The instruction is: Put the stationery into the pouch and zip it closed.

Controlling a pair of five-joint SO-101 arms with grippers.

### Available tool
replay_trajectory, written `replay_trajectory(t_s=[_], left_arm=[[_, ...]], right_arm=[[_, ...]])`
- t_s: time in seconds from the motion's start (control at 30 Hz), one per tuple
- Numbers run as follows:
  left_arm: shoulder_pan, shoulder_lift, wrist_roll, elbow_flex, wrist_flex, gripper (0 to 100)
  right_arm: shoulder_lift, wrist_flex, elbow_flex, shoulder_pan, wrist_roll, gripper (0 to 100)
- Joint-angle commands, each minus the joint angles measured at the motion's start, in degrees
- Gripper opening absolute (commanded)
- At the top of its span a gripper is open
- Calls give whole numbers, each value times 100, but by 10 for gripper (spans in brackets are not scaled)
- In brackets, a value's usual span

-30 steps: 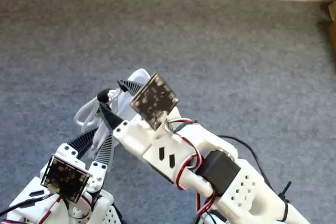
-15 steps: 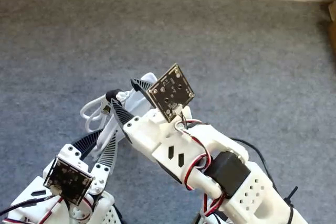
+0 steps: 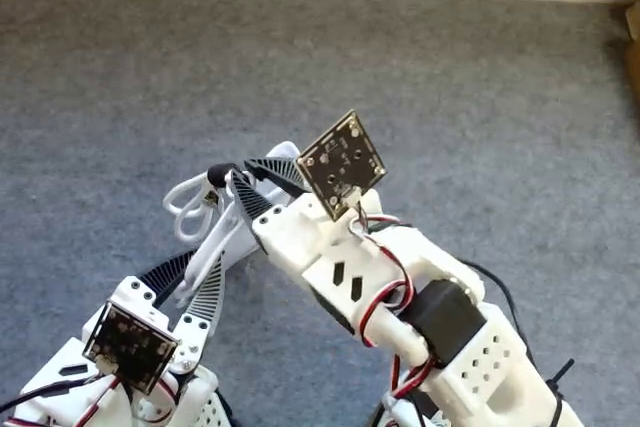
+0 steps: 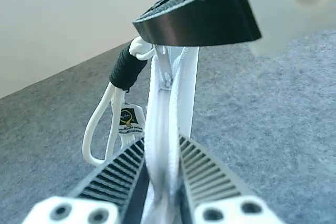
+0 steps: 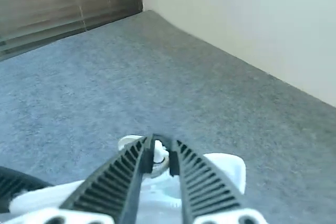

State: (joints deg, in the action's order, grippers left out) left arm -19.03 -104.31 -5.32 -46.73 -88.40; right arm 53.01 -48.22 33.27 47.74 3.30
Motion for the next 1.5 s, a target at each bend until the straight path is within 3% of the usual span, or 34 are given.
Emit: replay_trajectory(t_s=[0.0, 0.13, 0.43, 0.83, 1.1, 1.27, 1.47], left_arm=[[-40, -40, 53, 4, 141, 5], [-40, -40, 53, 4, 141, 5], [-40, -40, 44, 4, 141, 5], [-40, -40, 44, -4, 158, 5], [-40, -40, 44, -13, 176, 5], [-40, -40, 44, -13, 167, 5], [-40, -40, 44, -13, 167, 5]], right_arm=[[-119, -154, 84, -418, 413, 8], [-119, -171, 66, -760, 642, 8], [-119, -330, 31, -752, 475, 13], [-171, -2905, -2009, -778, 659, 9], [-180, -3670, -2378, -778, 1248, 13], [-145, -3248, -2527, -769, 1240, 63], [-171, -2044, -2501, -734, 167, 214]])
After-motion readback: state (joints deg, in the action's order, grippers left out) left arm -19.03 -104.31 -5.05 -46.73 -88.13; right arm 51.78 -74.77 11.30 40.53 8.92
